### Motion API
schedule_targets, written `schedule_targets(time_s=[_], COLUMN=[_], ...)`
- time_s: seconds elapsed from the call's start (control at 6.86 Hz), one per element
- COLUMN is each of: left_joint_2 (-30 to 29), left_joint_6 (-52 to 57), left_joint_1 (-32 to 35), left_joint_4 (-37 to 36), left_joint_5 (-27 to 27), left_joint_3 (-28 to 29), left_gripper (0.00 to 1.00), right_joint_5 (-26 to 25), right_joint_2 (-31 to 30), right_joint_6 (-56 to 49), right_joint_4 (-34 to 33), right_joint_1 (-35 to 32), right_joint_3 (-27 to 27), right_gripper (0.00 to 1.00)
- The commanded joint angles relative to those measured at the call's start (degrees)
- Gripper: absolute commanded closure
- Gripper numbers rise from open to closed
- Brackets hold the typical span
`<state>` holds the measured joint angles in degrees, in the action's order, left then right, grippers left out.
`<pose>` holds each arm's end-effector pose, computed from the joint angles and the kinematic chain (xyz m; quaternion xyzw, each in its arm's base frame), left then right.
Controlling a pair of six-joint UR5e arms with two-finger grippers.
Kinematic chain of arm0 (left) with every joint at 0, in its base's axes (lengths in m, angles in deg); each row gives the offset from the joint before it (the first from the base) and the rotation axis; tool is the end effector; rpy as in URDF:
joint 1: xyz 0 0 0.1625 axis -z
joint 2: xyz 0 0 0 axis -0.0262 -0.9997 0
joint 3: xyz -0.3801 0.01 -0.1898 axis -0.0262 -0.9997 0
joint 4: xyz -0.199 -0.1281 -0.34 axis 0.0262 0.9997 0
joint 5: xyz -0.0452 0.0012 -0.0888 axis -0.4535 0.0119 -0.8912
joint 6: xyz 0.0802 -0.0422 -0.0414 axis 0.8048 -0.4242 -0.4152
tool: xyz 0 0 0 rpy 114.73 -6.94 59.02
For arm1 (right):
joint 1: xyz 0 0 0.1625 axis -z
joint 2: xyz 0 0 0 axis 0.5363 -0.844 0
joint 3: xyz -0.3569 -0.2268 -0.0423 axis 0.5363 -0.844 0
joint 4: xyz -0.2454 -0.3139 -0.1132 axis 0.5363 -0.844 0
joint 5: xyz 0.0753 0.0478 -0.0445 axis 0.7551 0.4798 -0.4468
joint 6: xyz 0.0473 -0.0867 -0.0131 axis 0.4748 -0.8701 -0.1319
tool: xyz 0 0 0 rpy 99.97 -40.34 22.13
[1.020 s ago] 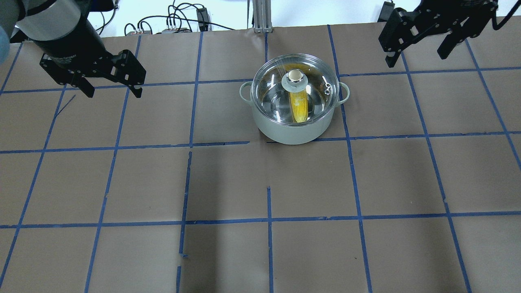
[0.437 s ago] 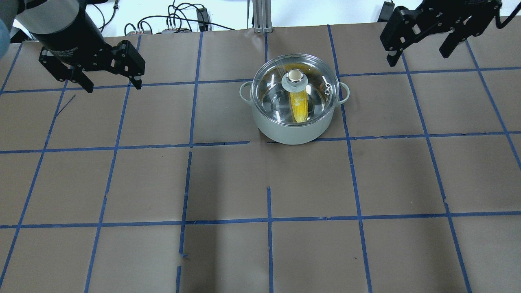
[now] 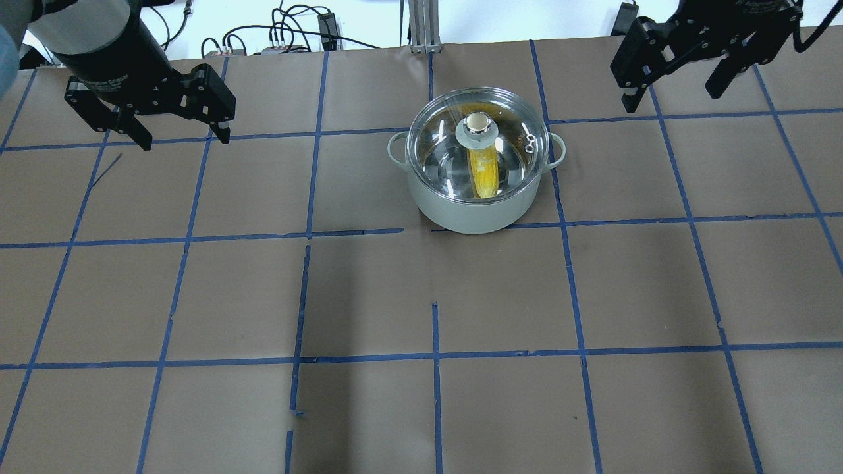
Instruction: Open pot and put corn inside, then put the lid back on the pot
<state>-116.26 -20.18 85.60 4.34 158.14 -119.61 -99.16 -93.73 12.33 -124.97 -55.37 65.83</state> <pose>-0.1048 -0.4996 0.5218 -0.0340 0.9990 -0.0243 0.0170 0.1130 -0.5028 0.5622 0.0690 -0.9976 -0.0058 0.0053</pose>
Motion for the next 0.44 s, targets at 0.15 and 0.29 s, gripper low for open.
schedule_targets(time_s=[0.15, 0.29], left_joint_2=[-0.01, -0.18], left_joint_6=[-0.01, -0.19], left_joint_1=[0.09, 0.00], left_joint_4=[0.08, 0.09], left_joint_5=[0.03, -0.14], left_joint_3=[-0.52, -0.09], left_gripper=[0.00, 0.00], right_joint_5=[0.16, 0.25], right_joint_2=[2.14, 2.76], right_joint_6=[0.17, 0.17], right_joint_4=[-0.98, -1.51], right_joint_1=[-0.09, -0.18], right_joint_3=[0.43, 0.43], right_gripper=[0.00, 0.00])
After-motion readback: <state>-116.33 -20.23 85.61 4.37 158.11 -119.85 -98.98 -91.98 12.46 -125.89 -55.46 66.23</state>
